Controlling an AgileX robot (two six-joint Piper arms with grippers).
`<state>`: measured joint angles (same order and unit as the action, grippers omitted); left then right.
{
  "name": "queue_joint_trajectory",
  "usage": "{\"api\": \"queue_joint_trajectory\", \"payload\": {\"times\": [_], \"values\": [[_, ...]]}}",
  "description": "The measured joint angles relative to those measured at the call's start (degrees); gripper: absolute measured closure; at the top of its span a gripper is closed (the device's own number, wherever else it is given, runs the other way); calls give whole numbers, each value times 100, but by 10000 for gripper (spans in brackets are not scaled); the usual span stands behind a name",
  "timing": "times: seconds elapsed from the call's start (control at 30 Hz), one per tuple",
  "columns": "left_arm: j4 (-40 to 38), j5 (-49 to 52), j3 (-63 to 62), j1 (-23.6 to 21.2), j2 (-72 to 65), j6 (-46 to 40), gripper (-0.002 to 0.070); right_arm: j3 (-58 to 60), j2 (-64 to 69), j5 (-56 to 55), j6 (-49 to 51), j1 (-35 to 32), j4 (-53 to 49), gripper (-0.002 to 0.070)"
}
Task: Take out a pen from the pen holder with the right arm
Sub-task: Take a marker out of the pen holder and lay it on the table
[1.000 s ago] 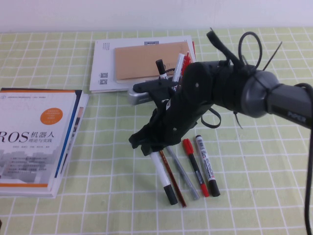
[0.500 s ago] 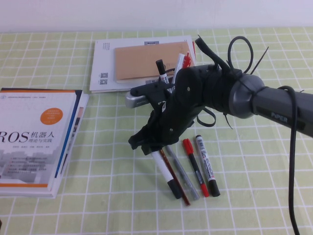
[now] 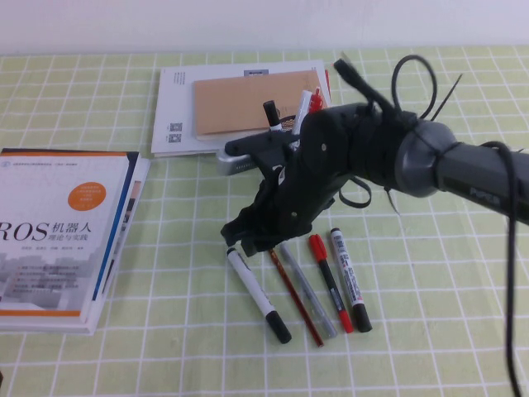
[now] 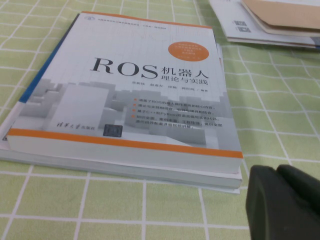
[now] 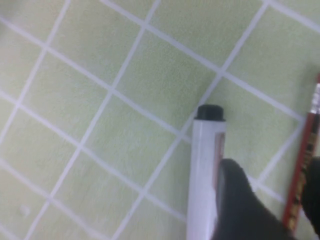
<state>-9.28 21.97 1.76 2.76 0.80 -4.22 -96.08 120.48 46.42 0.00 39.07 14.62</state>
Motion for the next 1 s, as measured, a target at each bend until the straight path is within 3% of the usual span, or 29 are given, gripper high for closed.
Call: {"api": "queue_joint_trajectory", "payload": {"times": [0.1, 0.27, 0.37, 0.73, 1.0], "values": [[0, 0, 0, 0, 0, 0, 683, 293, -491, -48, 0, 13, -139, 456], [0, 0, 0, 0, 0, 0, 683, 1256, -1852, -226, 0, 35, -338, 629], [0, 0, 0, 0, 0, 0, 683, 1895, -2745, -226, -69, 53, -582, 670], [0, 0, 0, 0, 0, 0, 683, 3787, -5477, 80, -82, 53, -851, 688], [0, 0, 0, 0, 0, 0, 683, 4027, -6035, 1125, -91, 53, -671, 688]]}}
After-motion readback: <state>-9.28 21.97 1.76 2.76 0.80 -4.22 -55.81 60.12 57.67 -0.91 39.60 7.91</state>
